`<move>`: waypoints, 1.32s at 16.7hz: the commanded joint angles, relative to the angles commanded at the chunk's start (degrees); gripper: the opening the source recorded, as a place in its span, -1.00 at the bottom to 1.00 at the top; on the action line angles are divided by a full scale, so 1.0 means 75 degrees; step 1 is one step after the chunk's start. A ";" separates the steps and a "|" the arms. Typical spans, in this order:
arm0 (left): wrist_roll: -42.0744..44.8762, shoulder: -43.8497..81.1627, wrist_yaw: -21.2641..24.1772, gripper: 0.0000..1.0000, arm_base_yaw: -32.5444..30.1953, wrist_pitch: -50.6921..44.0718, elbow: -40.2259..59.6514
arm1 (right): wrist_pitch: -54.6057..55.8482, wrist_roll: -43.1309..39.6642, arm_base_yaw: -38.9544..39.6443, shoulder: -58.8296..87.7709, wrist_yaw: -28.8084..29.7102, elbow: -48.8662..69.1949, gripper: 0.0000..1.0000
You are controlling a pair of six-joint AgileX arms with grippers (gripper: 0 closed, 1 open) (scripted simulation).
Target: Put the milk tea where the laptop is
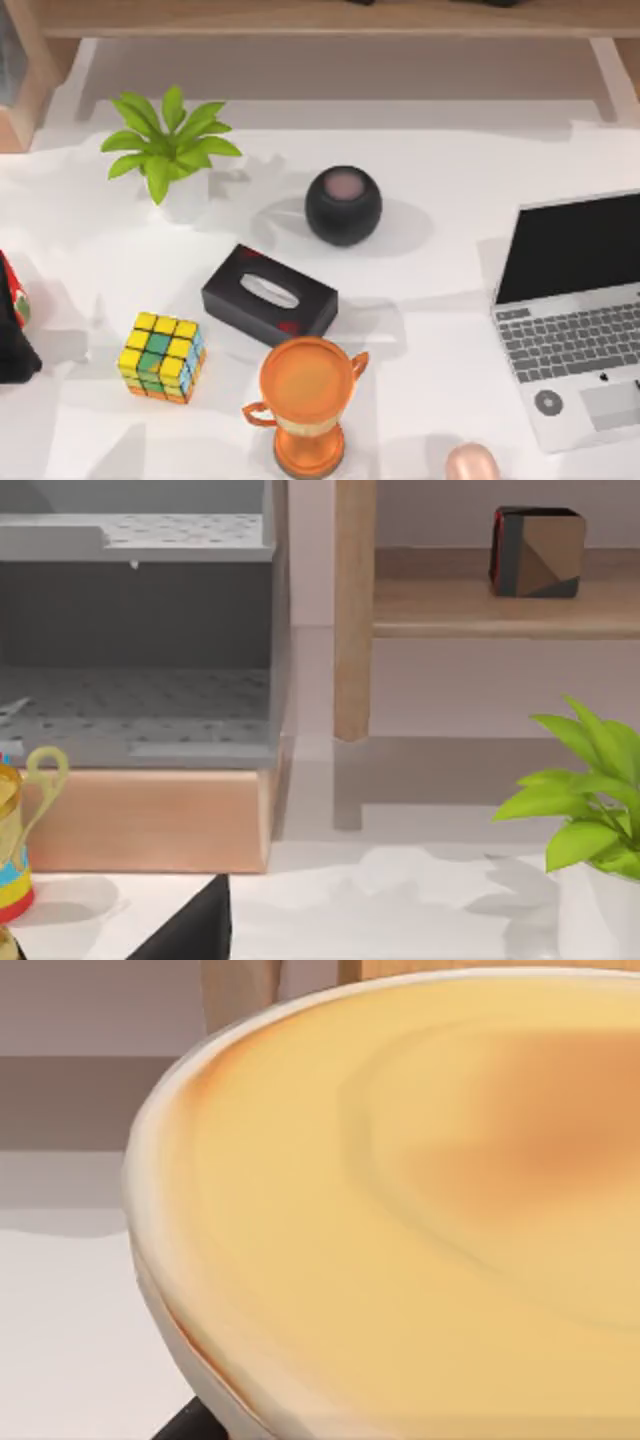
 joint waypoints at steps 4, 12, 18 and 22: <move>0.0000 0.0000 0.0000 1.00 0.0000 0.0000 0.0000 | 0.0017 0.0007 -0.0026 0.0011 -0.0007 0.0019 -1.00; 0.0000 0.0000 0.0000 1.00 0.0000 0.0000 0.0000 | -0.0552 -0.0090 -0.0547 -0.1561 -0.0243 0.0132 -1.00; 0.0000 0.0000 0.0000 1.00 0.0000 0.0000 0.0000 | -0.2078 -0.0224 -0.1021 -0.3511 -0.0728 -0.0424 -1.00; 0.0000 0.0000 0.0000 1.00 0.0000 0.0000 0.0000 | -0.3264 -0.0325 -0.1310 -0.4853 -0.1107 -0.0918 -1.00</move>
